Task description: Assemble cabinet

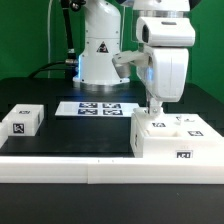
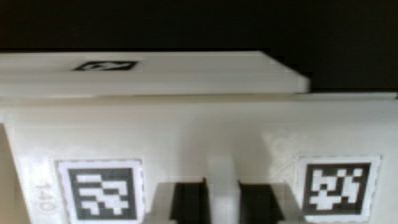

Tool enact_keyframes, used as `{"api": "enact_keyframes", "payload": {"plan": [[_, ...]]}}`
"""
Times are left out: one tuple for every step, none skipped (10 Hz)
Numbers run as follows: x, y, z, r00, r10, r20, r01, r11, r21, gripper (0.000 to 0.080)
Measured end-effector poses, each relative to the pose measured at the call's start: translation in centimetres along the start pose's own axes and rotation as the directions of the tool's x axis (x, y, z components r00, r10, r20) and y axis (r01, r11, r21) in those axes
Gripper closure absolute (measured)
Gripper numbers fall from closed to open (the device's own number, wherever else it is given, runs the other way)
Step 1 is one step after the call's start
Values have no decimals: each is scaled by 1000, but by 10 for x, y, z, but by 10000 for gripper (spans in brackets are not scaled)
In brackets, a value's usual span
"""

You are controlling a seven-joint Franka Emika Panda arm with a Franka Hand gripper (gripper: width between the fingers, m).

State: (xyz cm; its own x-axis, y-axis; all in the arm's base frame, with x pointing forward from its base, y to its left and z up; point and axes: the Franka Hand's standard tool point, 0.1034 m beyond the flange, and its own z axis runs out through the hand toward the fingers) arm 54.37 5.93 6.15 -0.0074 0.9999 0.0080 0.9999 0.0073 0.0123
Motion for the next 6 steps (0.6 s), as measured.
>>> {"api": "enact_keyframes", "payload": {"plan": [[1, 6, 0, 1000, 2, -4, -2, 1000, -12, 729], [1, 15, 0, 1000, 5, -8, -5, 1000, -21, 729], [1, 21, 0, 1000, 7, -10, -7, 1000, -27, 729], [1, 27, 0, 1000, 10, -12, -10, 999, -33, 729], [1, 32, 0, 1000, 13, -14, -13, 999, -39, 729], [0, 33, 0, 1000, 14, -13, -14, 999, -35, 729]]}}
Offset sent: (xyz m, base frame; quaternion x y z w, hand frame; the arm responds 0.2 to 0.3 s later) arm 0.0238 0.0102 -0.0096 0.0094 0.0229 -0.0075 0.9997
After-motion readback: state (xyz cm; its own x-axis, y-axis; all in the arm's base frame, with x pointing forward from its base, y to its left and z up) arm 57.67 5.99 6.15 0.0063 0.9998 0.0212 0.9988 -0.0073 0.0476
